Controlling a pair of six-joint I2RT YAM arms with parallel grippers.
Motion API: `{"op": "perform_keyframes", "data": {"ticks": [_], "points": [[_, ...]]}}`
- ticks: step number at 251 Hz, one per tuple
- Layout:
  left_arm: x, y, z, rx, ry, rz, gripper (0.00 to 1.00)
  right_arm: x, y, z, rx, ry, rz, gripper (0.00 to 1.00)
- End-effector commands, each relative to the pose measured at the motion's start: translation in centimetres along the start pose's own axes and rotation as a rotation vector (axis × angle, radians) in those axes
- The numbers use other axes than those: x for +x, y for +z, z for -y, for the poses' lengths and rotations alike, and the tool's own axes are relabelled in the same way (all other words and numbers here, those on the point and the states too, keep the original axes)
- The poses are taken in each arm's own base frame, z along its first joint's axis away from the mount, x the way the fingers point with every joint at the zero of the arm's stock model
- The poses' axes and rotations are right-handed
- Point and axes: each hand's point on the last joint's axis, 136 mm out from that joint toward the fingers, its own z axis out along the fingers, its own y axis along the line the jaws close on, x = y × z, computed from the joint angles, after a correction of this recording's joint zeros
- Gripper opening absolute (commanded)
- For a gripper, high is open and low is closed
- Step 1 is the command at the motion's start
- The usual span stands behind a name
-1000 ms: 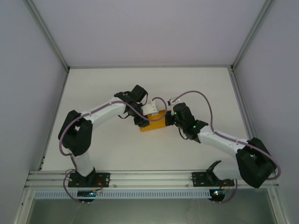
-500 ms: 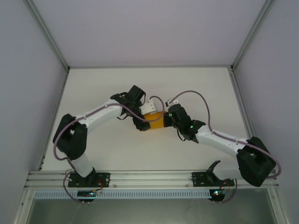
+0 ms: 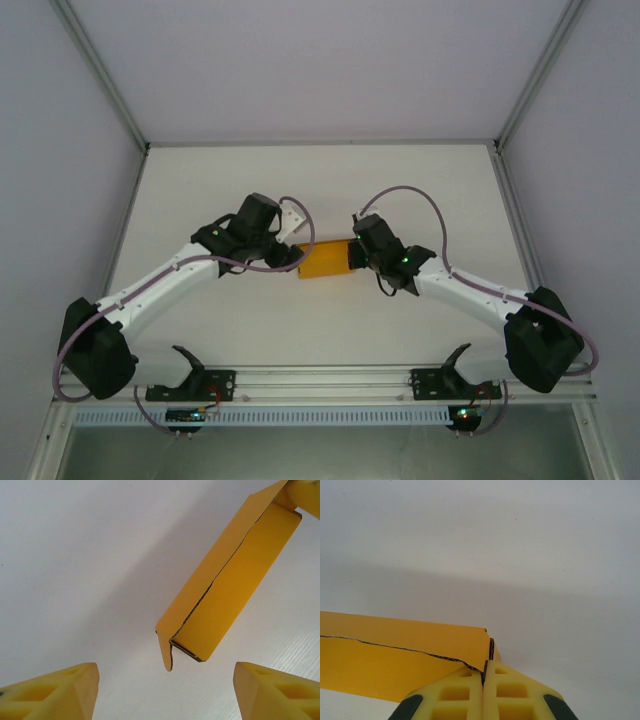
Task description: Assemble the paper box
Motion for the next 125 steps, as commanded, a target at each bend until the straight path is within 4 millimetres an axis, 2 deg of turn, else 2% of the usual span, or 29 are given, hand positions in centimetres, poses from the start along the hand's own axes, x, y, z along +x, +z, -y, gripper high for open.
{"op": "perform_keyframes", "data": {"ticks": [1,83,125], "points": [[-0.1,0.1,0.1,0.004,-0.087,0.013,0.64,3.0,0.4,0.2,0.011,-0.009,-0.132,0.00],[1.2,2.0,0.1,-0.001,-0.110,-0.078,0.58,3.0,0.2,0.0,0.009,-0.005,-0.148,0.00],[0.8,2.9,-0.3,-0.026,-0.121,-0.089,0.43,2.9,0.3,-0.1,0.006,-0.006,-0.144,0.00]]}}
